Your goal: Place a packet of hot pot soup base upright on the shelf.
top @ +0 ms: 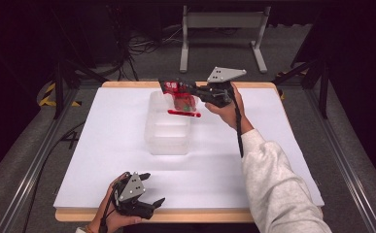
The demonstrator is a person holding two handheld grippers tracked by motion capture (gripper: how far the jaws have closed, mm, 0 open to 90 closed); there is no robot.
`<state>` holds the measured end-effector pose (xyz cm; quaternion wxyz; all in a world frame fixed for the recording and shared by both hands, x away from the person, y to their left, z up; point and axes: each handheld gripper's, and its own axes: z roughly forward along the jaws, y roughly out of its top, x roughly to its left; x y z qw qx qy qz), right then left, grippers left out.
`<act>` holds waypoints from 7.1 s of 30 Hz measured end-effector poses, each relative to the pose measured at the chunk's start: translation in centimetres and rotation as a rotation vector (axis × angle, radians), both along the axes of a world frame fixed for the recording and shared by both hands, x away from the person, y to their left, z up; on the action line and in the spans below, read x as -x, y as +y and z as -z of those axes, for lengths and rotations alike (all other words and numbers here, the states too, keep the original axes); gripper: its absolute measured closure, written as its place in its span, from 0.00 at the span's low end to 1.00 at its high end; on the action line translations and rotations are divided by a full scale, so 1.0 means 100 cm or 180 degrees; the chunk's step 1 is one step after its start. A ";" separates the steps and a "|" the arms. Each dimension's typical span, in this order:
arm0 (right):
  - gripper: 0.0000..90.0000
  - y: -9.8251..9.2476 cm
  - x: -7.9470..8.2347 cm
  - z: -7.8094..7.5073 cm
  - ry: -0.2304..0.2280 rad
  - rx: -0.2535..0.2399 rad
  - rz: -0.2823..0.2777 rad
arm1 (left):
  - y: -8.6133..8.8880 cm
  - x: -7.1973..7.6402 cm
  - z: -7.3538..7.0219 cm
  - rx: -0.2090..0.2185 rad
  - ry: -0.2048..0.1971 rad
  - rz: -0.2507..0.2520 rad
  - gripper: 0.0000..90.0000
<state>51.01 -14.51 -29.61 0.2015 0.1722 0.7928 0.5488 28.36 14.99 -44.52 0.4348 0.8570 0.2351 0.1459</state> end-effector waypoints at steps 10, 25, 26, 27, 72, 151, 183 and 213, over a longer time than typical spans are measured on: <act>1.00 0.022 -0.036 0.015 0.0101 0.0087 0.0024 | 0.007 0.001 -0.001 0.0033 -0.0033 -0.0077 0.12; 0.99 0.048 -0.060 0.044 0.0262 0.0156 0.0037 | 0.013 0.000 0.000 0.0003 -0.0094 -0.0166 0.12; 0.99 0.048 -0.060 0.044 0.0262 0.0156 0.0037 | 0.013 0.000 0.000 0.0003 -0.0094 -0.0166 0.12; 0.99 0.049 -0.061 0.045 0.0275 0.0144 0.0045 | 0.013 0.000 0.000 0.0001 -0.0093 -0.0166 0.12; 0.65 0.051 -0.041 0.079 0.0407 0.0418 0.0369 | 0.005 -0.003 0.001 -0.0075 -0.0044 -0.0145 0.12; 0.27 -0.059 0.047 0.056 0.0373 0.1022 0.0708 | -0.013 -0.024 0.001 -0.0244 -0.0085 -0.0070 0.12; 0.12 -0.095 0.090 0.063 0.0300 0.1069 0.0652 | -0.012 -0.025 -0.001 -0.0213 -0.0098 -0.0120 0.13; 0.14 -0.140 0.144 0.094 0.0174 0.1325 0.0838 | -0.011 -0.026 0.001 -0.0260 -0.0091 -0.0110 0.13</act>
